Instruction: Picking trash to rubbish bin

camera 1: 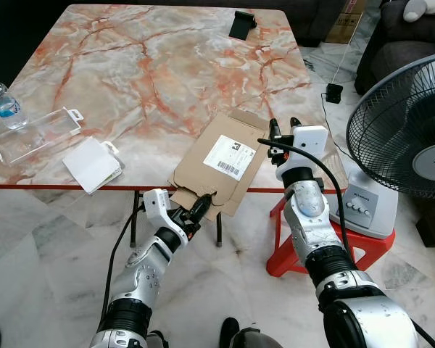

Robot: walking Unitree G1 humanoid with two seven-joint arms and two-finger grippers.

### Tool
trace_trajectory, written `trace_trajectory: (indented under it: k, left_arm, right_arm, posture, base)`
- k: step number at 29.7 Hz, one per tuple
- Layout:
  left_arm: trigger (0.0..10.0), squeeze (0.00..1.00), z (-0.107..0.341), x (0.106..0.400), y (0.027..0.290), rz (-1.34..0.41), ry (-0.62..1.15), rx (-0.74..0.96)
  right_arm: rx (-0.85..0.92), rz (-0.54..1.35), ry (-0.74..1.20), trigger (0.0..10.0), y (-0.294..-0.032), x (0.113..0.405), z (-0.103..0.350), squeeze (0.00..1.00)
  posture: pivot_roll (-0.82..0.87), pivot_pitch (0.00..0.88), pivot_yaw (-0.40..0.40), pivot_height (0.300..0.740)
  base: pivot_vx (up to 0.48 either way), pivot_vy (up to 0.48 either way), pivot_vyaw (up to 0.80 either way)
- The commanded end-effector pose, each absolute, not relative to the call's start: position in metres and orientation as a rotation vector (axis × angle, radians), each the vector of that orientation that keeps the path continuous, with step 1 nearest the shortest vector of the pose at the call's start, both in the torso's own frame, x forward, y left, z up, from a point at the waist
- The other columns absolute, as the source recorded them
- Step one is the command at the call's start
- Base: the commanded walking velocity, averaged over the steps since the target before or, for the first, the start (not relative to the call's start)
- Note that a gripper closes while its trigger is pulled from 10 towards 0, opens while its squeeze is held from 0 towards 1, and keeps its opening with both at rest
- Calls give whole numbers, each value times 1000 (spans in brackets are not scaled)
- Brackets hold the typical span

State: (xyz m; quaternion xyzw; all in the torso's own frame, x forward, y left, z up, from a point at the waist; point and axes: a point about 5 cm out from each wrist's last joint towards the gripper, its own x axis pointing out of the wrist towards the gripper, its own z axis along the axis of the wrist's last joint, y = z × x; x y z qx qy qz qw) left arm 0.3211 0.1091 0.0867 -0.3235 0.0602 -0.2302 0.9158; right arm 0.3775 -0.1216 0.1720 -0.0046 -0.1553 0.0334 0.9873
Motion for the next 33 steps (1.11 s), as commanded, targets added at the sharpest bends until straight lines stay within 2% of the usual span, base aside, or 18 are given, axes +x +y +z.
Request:
trace_trajectory:
  k: [1, 13, 22, 28, 29, 30, 31, 33]
  left_arm:
    - [0, 0, 81, 319, 109, -462, 141, -656]
    - [0, 0, 90, 318, 108, -467, 98, -658]
    - [0, 0, 129, 317, 102, -473, -49, -671]
    - [0, 0, 164, 318, 113, -390, -182, -626]
    - [2980, 0, 171, 321, 121, -336, -213, -547]
    - [2980, 0, 175, 322, 124, -312, -228, -499]
    - [10000, 0, 179, 324, 128, -288, -244, -412]
    - [10000, 0, 181, 324, 130, -284, -249, -373]
  right_arm:
    - [-10, 62, -310, 10000, -123, 377, 171, 0]
    - [-9, 61, -309, 10000, -123, 376, 171, 0]
    - [4, 70, -311, 10000, -116, 375, 170, 0]
    - [19, 71, -301, 10000, -113, 374, 167, 0]
    - [25, 77, -296, 10000, -110, 372, 165, 0]
    - [29, 80, -295, 10000, -108, 372, 164, 0]
    - [34, 86, -293, 10000, -105, 371, 163, 0]
    - [37, 88, -292, 10000, -103, 370, 162, 0]
  posture:
    - [123, 202, -57, 740]
    - [118, 193, -52, 740]
    - [120, 164, -43, 740]
    - [130, 151, -43, 740]
    - [133, 147, -41, 740]
    - [134, 146, -41, 740]
    - [136, 142, -38, 740]
    - [134, 139, -36, 740]
  base:
    - [0, 0, 0]
    - [0, 0, 0]
    - [0, 0, 0]
    - [0, 0, 0]
    - [0, 0, 0]
    - [0, 0, 0]
    - [0, 0, 0]
    - [0, 0, 0]
